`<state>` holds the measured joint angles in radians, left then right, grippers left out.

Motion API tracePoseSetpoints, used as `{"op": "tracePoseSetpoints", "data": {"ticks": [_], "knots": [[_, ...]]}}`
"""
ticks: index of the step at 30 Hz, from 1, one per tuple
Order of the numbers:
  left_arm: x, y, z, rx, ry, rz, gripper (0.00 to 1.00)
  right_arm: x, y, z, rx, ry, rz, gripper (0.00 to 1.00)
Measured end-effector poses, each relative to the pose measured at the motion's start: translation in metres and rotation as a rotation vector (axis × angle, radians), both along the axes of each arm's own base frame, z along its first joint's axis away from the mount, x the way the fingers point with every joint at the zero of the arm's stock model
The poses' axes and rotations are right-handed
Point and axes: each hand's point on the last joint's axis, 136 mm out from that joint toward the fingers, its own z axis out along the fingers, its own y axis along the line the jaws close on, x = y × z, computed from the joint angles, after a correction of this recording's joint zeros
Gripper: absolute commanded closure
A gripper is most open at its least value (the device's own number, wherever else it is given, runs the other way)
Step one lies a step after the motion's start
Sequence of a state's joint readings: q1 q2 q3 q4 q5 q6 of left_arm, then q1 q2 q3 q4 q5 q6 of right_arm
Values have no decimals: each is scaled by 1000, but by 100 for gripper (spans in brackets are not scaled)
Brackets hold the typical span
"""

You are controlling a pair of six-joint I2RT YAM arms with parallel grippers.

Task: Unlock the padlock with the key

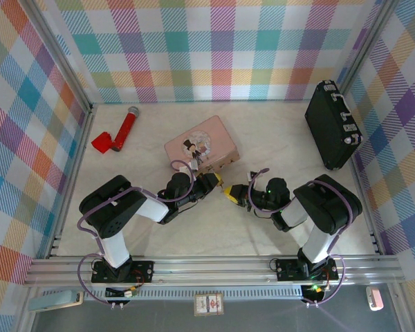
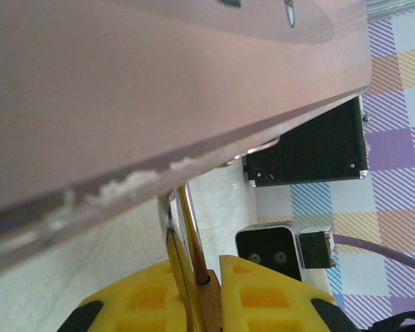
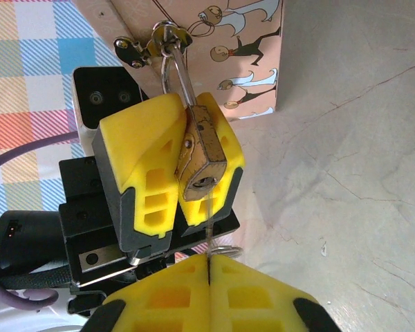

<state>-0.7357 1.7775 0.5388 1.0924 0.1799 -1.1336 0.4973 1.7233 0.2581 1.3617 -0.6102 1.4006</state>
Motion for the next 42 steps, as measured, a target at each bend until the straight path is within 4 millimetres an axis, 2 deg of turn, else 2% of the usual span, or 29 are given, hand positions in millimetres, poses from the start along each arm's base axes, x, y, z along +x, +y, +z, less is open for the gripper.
{"op": "tracePoseSetpoints", "data": {"ticks": [42], "knots": [[-3,-3,1,-6,1,-13,100,6,-8,-9,-10,29,-22,100]]}}
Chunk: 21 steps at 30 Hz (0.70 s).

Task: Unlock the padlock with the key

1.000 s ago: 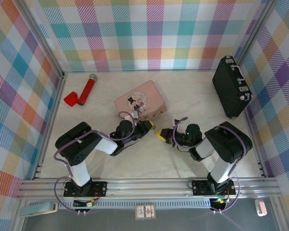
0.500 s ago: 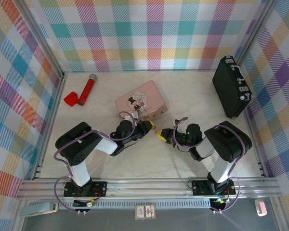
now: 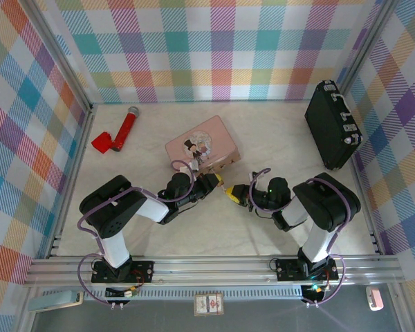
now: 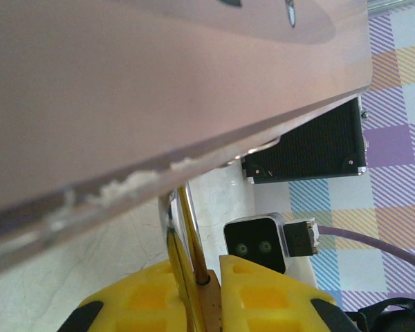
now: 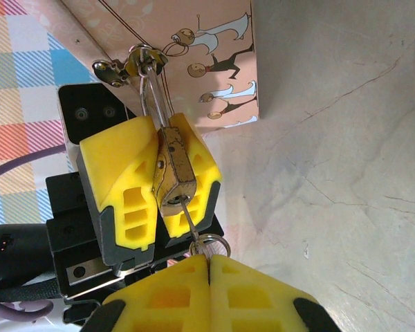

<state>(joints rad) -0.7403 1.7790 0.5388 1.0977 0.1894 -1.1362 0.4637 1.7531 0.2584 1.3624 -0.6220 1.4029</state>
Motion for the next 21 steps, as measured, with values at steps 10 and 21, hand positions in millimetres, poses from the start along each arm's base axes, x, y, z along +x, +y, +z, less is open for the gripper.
{"op": "tracePoseSetpoints", "data": {"ticks": [10,21], "knots": [[0,-5,1,-8,-11,-4,100,2,0,5,10,-9,0,100],[-1,-8,2,-16,-11,-14,100,3,0,7,13,-15,0,100]]}}
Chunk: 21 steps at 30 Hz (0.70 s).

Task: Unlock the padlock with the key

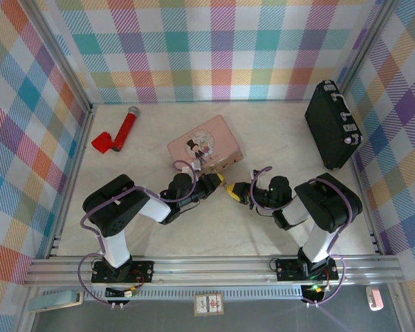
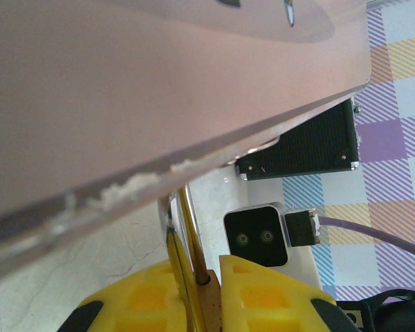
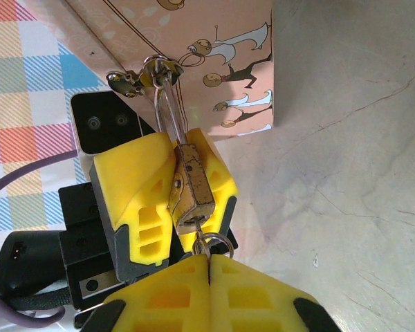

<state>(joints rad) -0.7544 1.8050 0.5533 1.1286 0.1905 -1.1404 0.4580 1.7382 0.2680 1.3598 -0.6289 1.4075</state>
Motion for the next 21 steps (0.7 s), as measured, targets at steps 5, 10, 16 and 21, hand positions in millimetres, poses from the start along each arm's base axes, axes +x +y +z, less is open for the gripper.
{"op": "tracePoseSetpoints", "data": {"ticks": [5,10,16,21], "knots": [[0,0,0,0,0,0,100,0,0,0,1,0,0,100],[1,-1,1,-2,0,1,100,2,1,1,5,8,-2,100],[4,-3,4,-15,8,7,100,10,2,5,12,15,5,100],[4,-3,2,-9,14,11,100,11,3,3,5,33,17,100]]}}
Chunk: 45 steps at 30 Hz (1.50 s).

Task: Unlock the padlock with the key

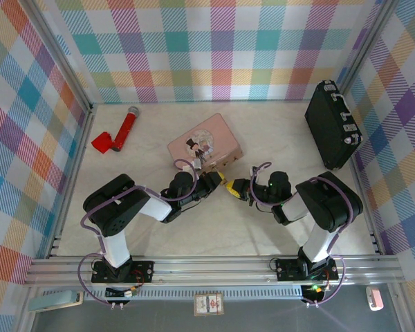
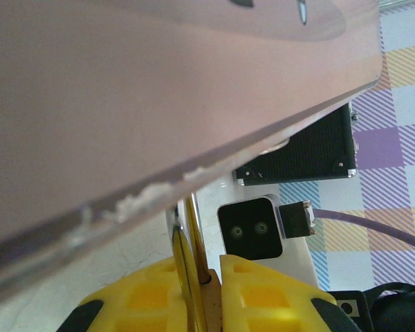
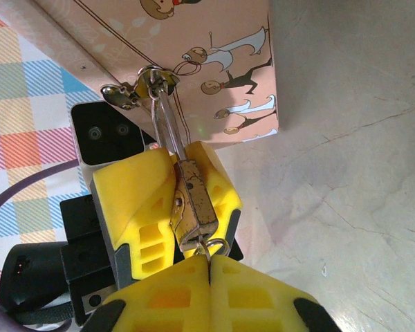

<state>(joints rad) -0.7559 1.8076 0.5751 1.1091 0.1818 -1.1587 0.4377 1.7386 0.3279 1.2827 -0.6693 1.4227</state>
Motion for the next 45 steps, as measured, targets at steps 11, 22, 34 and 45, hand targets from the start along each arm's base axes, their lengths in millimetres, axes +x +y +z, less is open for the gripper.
{"op": "tracePoseSetpoints", "data": {"ticks": [11,22,34,45], "knots": [[0,-3,-8,61,25,-6,100,2,-4,0,-137,-52,6,73],[-5,0,-21,162,35,-28,100,-4,-24,29,-378,-300,13,70],[-13,32,-49,509,106,-35,100,-30,-18,2,-669,-563,123,68],[-13,34,-49,492,149,-36,100,-50,20,-18,-799,-852,273,67]]}}
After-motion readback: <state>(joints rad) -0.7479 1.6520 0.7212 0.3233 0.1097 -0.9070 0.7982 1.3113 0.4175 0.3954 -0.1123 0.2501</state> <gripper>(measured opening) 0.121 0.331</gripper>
